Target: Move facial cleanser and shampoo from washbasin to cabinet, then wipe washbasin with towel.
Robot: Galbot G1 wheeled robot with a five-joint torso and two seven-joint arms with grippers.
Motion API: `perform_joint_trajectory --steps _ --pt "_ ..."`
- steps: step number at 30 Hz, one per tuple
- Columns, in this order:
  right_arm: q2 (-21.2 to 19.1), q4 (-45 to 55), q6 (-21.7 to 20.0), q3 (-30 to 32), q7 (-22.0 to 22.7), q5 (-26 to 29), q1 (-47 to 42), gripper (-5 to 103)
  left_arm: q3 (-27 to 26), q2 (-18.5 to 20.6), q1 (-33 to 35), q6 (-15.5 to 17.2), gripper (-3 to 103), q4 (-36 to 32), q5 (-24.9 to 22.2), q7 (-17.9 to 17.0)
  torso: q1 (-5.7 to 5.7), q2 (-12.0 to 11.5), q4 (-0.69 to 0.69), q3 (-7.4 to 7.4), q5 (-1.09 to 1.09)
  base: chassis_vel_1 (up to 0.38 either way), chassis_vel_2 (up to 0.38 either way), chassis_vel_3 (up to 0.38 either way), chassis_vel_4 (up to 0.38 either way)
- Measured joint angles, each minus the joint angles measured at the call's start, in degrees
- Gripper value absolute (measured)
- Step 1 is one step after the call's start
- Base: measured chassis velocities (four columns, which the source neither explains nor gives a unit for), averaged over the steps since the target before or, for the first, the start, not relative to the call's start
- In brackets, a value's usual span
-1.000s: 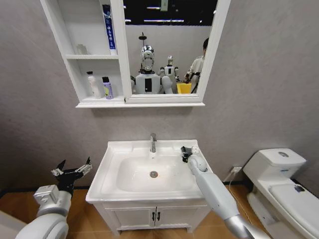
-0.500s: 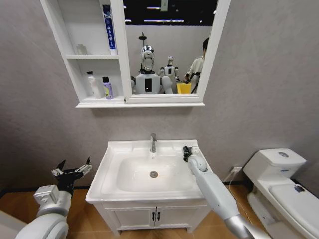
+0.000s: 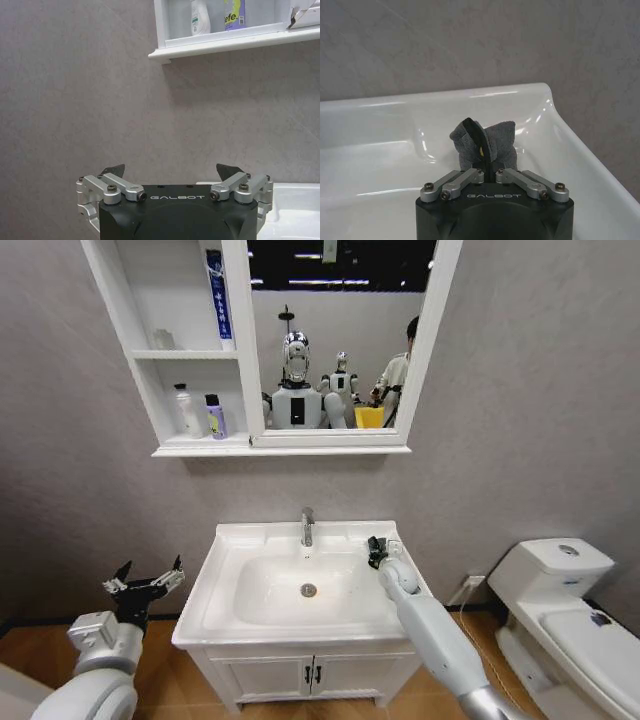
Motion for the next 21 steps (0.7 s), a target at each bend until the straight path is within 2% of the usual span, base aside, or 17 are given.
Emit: perform_joint_trajectory --steps 7,11,17,21 --pt "-2.6 9.1 -2.5 -5.8 4.6 6.1 -1.7 5 0.0 0.0 0.0 0.0 100 0.0 0.0 0.0 0.00 0.0 0.00 -0.01 -0.02 0.000 0.000 0.000 0.000" --pt "-2.0 11.4 -3.8 -9.0 7.6 7.4 -3.8 5 0.0 0.0 0.0 0.0 100 0.0 0.0 0.0 0.00 0.0 0.01 -0.01 -0.01 0.000 0.000 0.000 0.000" --pt "0.1 10.5 -4.9 -10.3 10.1 7.7 -5.9 5 0.0 0.0 0.0 0.0 100 0.0 0.0 0.0 0.00 0.0 0.02 -0.01 -0.01 0.000 0.000 0.000 0.000" --pt "-1.2 10.9 -5.1 -10.7 11.9 7.8 -6.7 5 0.0 0.0 0.0 0.0 100 0.0 0.0 0.0 0.00 0.0 0.01 -0.01 -0.01 0.000 0.000 0.000 0.000"
